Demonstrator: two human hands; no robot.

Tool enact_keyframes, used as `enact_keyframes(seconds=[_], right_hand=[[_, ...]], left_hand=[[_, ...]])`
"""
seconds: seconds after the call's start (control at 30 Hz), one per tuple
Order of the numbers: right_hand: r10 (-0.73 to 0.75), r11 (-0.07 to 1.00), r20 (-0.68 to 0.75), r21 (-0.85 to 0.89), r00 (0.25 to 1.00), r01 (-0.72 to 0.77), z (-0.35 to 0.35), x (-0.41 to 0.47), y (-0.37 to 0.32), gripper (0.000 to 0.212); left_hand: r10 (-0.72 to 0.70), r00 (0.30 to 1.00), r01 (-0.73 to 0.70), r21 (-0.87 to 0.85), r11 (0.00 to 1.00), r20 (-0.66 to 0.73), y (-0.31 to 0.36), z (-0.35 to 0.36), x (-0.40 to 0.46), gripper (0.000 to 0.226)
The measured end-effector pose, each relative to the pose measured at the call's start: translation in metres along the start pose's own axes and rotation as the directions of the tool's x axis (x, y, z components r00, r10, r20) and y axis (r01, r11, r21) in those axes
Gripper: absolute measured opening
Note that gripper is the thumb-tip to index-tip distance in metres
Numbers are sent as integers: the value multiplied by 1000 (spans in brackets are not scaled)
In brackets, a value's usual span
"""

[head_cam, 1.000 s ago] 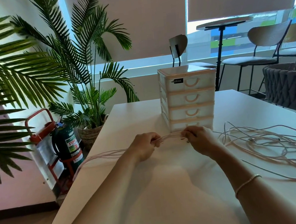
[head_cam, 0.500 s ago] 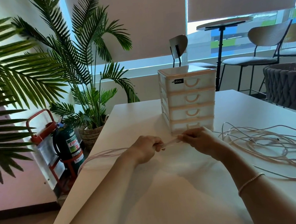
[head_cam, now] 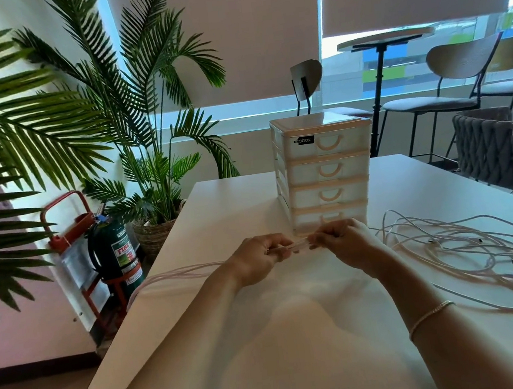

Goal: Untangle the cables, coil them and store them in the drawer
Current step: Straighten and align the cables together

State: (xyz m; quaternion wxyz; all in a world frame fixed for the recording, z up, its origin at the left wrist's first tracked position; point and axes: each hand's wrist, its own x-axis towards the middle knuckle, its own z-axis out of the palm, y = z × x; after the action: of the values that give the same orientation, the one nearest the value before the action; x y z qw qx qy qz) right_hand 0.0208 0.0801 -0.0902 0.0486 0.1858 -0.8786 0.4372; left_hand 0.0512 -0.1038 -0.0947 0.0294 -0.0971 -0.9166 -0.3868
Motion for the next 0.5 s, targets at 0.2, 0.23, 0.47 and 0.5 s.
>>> enact_keyframes(seconds=[0.2,0.23,0.47,0.5], right_hand=[[-2,997,1,-76,1000,2,2,-2,-2,15],[-5,995,11,-101,1000,6,3,-3,-2,15],[-21,991,-27,-135,999,18,3,-3,-3,18],[-27,989,-27,-149,999,23,3,-2,-4,19]], left_hand=[[-82,989,72,83,994,121,0,11,4,25],[-86,986,65,149,987,141,1,13,5,27],[-23,997,-1,295,956,77,-2,8,-1,25],[-10,999,-6,295,956,53,-4,6,-2,23]])
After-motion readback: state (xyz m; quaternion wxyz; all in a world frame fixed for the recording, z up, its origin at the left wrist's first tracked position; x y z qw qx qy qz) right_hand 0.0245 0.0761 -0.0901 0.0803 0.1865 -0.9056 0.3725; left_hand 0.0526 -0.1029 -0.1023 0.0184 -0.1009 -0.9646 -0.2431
